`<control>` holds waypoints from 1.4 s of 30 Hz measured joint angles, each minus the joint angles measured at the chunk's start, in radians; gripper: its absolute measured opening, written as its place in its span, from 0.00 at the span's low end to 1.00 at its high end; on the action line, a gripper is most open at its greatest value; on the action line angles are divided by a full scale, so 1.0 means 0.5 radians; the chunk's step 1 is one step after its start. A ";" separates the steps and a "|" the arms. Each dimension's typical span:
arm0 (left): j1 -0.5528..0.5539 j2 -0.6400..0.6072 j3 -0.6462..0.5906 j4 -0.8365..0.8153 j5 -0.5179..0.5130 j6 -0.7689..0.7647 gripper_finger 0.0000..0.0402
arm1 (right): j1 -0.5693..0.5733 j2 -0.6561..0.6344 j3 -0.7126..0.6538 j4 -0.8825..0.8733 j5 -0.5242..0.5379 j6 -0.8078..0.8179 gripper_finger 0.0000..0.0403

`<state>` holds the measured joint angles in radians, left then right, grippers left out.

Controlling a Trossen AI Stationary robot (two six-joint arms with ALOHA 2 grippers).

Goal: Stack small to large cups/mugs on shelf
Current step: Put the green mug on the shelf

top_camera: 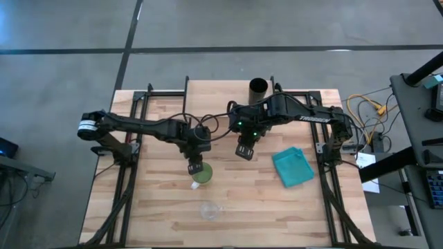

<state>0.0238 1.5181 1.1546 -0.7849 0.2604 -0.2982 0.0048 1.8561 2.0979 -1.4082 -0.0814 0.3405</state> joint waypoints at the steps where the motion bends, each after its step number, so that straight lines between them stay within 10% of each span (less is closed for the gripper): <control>1: 0.000 0.000 -0.001 0.000 0.000 0.000 0.00 | 0.000 0.000 0.000 0.000 0.000 0.000 0.12; 42: 0.001 0.009 -0.146 0.235 0.001 -0.018 0.00 | 0.213 -0.003 0.002 0.612 -0.219 -0.314 0.12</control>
<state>0.0242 1.5225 1.0817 -0.6675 0.2609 -0.3073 0.1112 1.8545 2.0987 -1.1023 -0.1908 0.1833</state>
